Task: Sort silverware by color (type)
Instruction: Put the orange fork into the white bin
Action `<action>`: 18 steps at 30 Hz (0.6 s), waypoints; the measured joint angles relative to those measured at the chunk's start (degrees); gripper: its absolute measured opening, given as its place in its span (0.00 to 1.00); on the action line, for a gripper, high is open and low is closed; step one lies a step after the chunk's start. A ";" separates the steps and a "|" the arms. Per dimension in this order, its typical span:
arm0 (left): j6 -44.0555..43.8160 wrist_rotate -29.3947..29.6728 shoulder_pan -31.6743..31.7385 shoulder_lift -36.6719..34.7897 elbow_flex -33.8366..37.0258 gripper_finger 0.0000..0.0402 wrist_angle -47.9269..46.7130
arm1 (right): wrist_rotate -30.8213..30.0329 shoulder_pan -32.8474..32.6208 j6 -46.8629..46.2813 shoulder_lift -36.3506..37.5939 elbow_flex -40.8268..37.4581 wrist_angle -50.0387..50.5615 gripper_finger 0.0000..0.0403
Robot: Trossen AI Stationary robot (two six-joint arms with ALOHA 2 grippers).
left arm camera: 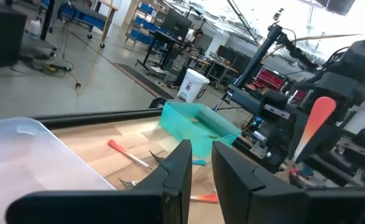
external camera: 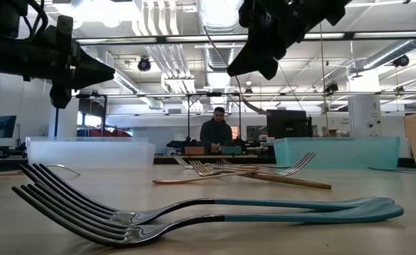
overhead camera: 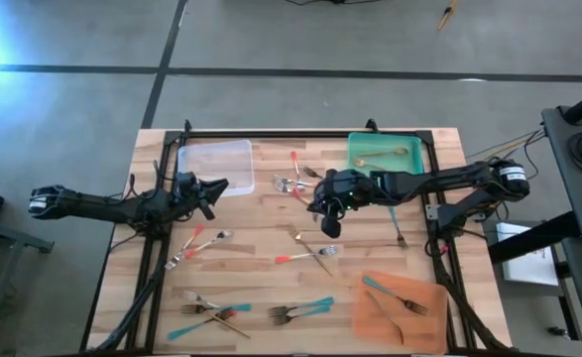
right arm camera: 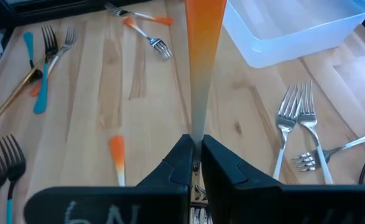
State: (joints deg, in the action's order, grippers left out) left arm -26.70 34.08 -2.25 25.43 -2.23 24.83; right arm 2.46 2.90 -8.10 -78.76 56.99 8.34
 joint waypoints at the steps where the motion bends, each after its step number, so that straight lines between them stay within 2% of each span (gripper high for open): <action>1: 1.12 0.84 0.07 0.00 0.01 0.11 -0.01 | 0.00 0.09 0.14 -0.10 -0.02 0.02 0.03; 10: 7.03 2.35 0.16 0.30 0.01 0.11 1.16 | 0.00 0.13 -0.40 -0.68 -0.02 -0.27 0.03; 18: 5.18 4.48 0.25 0.90 0.00 0.11 2.66 | -0.99 0.13 -0.69 -1.11 -0.02 -0.59 0.03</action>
State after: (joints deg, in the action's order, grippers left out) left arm -21.52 38.57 -2.00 26.33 -2.23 27.49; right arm 1.47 3.03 -8.79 -79.87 56.97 7.75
